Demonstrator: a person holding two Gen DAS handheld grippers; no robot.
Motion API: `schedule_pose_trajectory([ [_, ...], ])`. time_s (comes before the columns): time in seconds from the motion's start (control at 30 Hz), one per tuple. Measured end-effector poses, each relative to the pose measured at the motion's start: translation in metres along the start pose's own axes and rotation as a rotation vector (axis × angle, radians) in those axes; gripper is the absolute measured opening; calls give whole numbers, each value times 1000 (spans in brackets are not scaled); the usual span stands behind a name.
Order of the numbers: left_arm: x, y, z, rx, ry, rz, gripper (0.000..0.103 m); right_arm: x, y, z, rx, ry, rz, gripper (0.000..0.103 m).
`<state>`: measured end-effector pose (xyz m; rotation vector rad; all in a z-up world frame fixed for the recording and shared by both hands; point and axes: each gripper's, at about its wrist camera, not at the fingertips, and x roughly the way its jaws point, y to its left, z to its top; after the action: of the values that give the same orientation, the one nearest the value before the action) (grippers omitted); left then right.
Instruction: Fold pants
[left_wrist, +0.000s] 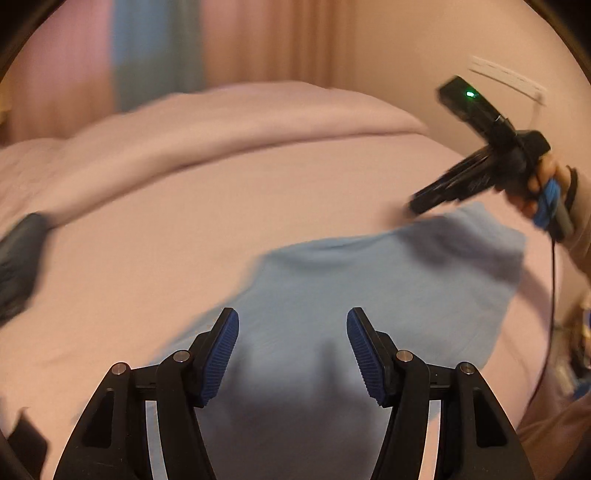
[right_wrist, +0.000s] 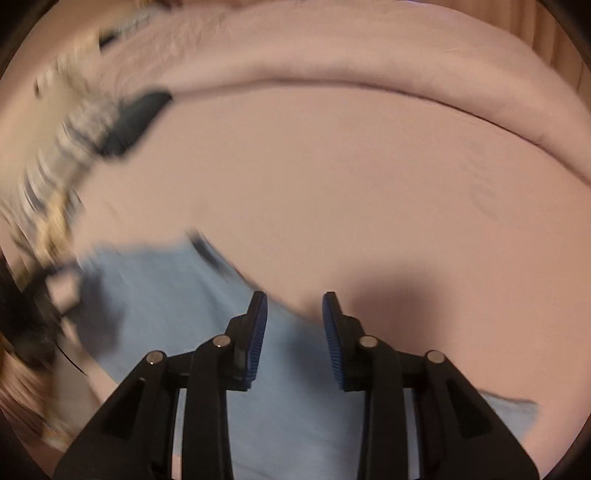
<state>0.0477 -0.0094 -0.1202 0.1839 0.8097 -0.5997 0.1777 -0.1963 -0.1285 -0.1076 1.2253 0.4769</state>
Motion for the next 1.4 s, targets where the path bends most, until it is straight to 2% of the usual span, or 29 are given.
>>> schedule_pose_trajectory([
  [0.03,20,-10,4,14,43,-41,62,4,-2,-7,-8,11,1,27],
  [0.1,46,-22,0,73,112,-2,61,16,-7,-18,-44,31,-33,24],
  [0.13,57,-24,-7,101,162,34,61,26,-11,-24,-84,58,-99,24],
  [0.17,67,-18,-22,130,225,77,62,43,-24,-34,-116,113,-225,23],
  [0.2,60,-8,-31,111,187,52,62,50,-30,-40,-104,141,-250,21],
  [0.23,54,0,-36,89,182,47,62,41,-44,-47,-65,77,-182,20],
  [0.3,36,22,-47,54,201,74,61,34,-61,-54,-15,98,-220,3],
  [0.33,27,33,-54,52,209,100,59,29,-70,-59,-7,98,-237,0],
  [0.43,4,55,-63,24,232,177,59,13,-106,-71,89,108,-300,0],
  [0.5,-23,63,-67,-27,194,179,59,-6,-120,-78,166,75,-336,0],
  [0.53,-35,64,-71,-30,166,183,60,-20,-117,-85,178,26,-341,12],
  [0.57,-42,66,-77,-21,158,198,60,-30,-111,-92,177,-12,-300,17],
  [0.6,-41,72,-89,-17,202,228,60,-33,-106,-101,171,-23,-258,20],
  [0.63,-34,67,-95,-7,229,240,60,-30,-104,-109,157,0,-262,27],
  [0.67,-35,72,-107,27,202,230,59,-19,-104,-121,120,68,-324,26],
  [0.7,-40,73,-112,38,171,224,58,-14,-105,-127,95,88,-349,25],
  [0.73,-44,74,-115,48,161,225,57,-17,-109,-135,68,37,-344,25],
  [0.8,-50,77,-117,70,165,237,54,-23,-126,-136,131,53,-363,25],
  [0.83,-50,77,-117,92,171,245,54,-27,-131,-135,152,60,-371,31],
  [0.87,-49,76,-114,123,181,270,54,-30,-135,-133,132,78,-447,38],
  [0.93,-54,61,-107,126,198,292,53,-29,-134,-133,96,125,-606,40],
  [0.97,-59,56,-102,107,198,292,53,-36,-133,-132,110,118,-607,29],
  [1.0,-61,49,-97,100,188,292,53,-44,-122,-130,115,77,-552,25],
  [1.07,-68,27,-83,68,122,212,54,-64,-83,-126,60,-66,-370,26],
  [1.1,-68,18,-77,58,91,169,57,-67,-65,-123,38,-107,-300,26],
  [1.13,-68,7,-70,54,58,131,60,-67,-42,-118,11,-136,-182,26],
  [1.17,-66,-8,-64,58,25,88,68,-62,-26,-114,-12,-140,-109,26],
  [1.27,-49,-50,-52,104,-24,-19,70,-47,18,-107,-143,-147,-38,26],
  [1.4,-13,-83,-47,137,10,-54,70,-26,49,-98,-243,-134,23,23],
])
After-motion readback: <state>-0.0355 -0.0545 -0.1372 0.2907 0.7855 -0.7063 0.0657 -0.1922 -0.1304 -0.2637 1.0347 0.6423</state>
